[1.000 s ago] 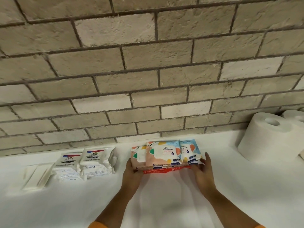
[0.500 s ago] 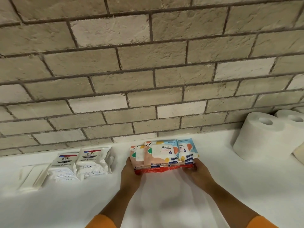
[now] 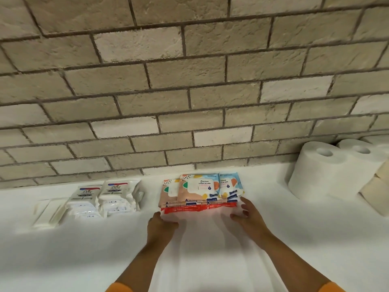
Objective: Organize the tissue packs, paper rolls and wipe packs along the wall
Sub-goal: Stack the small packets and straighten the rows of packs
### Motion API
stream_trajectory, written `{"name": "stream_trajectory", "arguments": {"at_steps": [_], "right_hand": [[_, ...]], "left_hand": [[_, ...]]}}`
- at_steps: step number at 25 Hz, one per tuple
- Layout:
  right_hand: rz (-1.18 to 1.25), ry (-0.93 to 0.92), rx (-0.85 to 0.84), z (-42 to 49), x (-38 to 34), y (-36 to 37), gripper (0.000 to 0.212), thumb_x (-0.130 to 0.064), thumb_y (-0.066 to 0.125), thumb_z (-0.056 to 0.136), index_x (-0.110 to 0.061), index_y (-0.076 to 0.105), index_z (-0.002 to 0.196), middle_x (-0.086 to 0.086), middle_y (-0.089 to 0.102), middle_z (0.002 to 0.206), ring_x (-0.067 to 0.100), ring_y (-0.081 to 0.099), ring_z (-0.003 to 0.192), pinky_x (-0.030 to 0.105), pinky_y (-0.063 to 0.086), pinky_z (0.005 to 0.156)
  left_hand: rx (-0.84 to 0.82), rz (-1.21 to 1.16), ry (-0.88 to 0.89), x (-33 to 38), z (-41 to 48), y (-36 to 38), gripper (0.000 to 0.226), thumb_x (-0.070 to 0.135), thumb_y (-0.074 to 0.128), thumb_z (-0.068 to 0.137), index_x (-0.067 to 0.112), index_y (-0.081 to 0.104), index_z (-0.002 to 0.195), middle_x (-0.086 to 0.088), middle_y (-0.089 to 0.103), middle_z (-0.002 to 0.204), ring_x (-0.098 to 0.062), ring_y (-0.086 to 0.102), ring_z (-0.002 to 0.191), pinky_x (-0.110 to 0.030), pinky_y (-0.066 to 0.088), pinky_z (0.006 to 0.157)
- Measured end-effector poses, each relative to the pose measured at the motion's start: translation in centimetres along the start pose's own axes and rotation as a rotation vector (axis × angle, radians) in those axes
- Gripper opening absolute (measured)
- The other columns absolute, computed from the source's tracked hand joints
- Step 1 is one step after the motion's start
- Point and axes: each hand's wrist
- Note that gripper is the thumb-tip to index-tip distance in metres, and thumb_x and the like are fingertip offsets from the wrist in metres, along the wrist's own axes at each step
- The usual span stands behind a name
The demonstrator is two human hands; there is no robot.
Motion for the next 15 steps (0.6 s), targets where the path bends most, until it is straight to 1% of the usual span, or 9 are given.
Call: {"name": "stream_trajectory", "arguments": {"at_steps": [1, 2, 3, 4, 5, 7, 9, 12, 15], "right_hand": [[0.011, 0.023, 0.001, -0.4, 0.1, -0.3, 0.068, -0.009, 0.077, 0.088, -0.025, 0.045, 0.146, 0.003, 0.050, 0.133, 0.019, 0.051, 0.120, 0.031, 0.045, 0.095], [0.015, 0.034, 0.002, -0.9, 0.1, -0.6, 0.068, -0.011, 0.078, 0.087, -0.025, 0.047, 0.146, 0.005, 0.050, 0.135, 0.020, 0.052, 0.119, 0.032, 0.045, 0.095], [0.017, 0.040, 0.004, -1.5, 0.2, -0.9, 0.066, -0.012, 0.078, 0.087, -0.025, 0.049, 0.145, 0.006, 0.050, 0.135, 0.021, 0.053, 0.118, 0.033, 0.045, 0.095], [0.022, 0.046, 0.005, -2.3, 0.2, -1.2, 0.063, -0.013, 0.078, 0.087, -0.025, 0.052, 0.142, 0.007, 0.052, 0.134, 0.023, 0.054, 0.118, 0.034, 0.046, 0.095], [0.030, 0.057, 0.009, -3.1, 0.2, -1.4, 0.060, -0.014, 0.078, 0.087, -0.026, 0.054, 0.140, 0.007, 0.053, 0.134, 0.023, 0.056, 0.117, 0.035, 0.048, 0.094], [0.051, 0.067, 0.009, -4.8, 0.4, -1.9, 0.055, -0.017, 0.079, 0.087, -0.028, 0.057, 0.136, 0.005, 0.056, 0.131, 0.024, 0.058, 0.117, 0.038, 0.050, 0.094], [0.077, 0.054, 0.016, -6.6, 0.3, -1.9, 0.051, -0.019, 0.080, 0.086, -0.030, 0.060, 0.132, 0.004, 0.058, 0.130, 0.022, 0.060, 0.115, 0.037, 0.050, 0.093], [0.108, 0.062, 0.045, -9.0, 0.3, -1.7, 0.046, -0.019, 0.080, 0.086, -0.030, 0.061, 0.127, 0.002, 0.060, 0.126, 0.015, 0.061, 0.110, 0.032, 0.049, 0.088], [0.094, 0.056, 0.049, -11.6, 0.3, -1.8, 0.044, -0.021, 0.079, 0.087, -0.030, 0.062, 0.126, -0.002, 0.060, 0.123, 0.015, 0.062, 0.111, 0.027, 0.050, 0.080]], "left_hand": [[-0.024, 0.011, -0.010, -0.1, -1.0, -0.1, 0.025, 0.018, 0.074, 0.082, 0.015, 0.058, 0.102, -0.006, 0.070, 0.107, -0.024, 0.066, 0.088, -0.040, 0.059, 0.082], [-0.053, 0.005, -0.017, -0.1, -1.9, -0.1, 0.025, 0.019, 0.074, 0.083, 0.015, 0.059, 0.103, -0.004, 0.068, 0.111, -0.023, 0.065, 0.092, -0.036, 0.056, 0.084], [-0.091, -0.001, -0.023, -0.3, -2.7, 0.0, 0.029, 0.022, 0.074, 0.084, 0.017, 0.061, 0.108, -0.001, 0.064, 0.116, -0.024, 0.063, 0.099, -0.034, 0.053, 0.088], [-0.132, -0.008, -0.023, -0.4, -3.6, 0.0, 0.038, 0.025, 0.076, 0.083, 0.017, 0.063, 0.118, -0.001, 0.062, 0.121, -0.024, 0.062, 0.107, -0.034, 0.052, 0.094], [-0.171, -0.021, -0.015, -0.5, -4.4, 0.1, 0.045, 0.028, 0.077, 0.082, 0.017, 0.064, 0.124, -0.001, 0.062, 0.126, -0.024, 0.062, 0.111, -0.036, 0.052, 0.098], [-0.255, -0.068, 0.037, -0.4, -6.0, 0.4, 0.047, 0.030, 0.079, 0.081, 0.018, 0.067, 0.124, 0.000, 0.064, 0.127, -0.022, 0.064, 0.112, -0.036, 0.052, 0.098], [-0.336, -0.062, 0.121, -0.1, -7.3, 0.6, 0.042, 0.034, 0.077, 0.083, 0.022, 0.068, 0.121, 0.003, 0.065, 0.124, -0.015, 0.064, 0.109, -0.032, 0.053, 0.095], [-0.391, -0.041, 0.203, 0.5, -8.7, 1.2, 0.035, 0.037, 0.073, 0.086, 0.026, 0.068, 0.118, 0.009, 0.064, 0.119, -0.010, 0.063, 0.108, -0.028, 0.052, 0.095], [-0.436, -0.063, 0.231, 0.3, -10.0, 2.2, 0.031, 0.038, 0.074, 0.086, 0.028, 0.070, 0.115, 0.009, 0.065, 0.118, -0.009, 0.064, 0.107, -0.027, 0.052, 0.094]]}}
Point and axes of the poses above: each hand's wrist, its own z-axis towards the middle knuckle, its own y-axis out of the palm, x = y × z
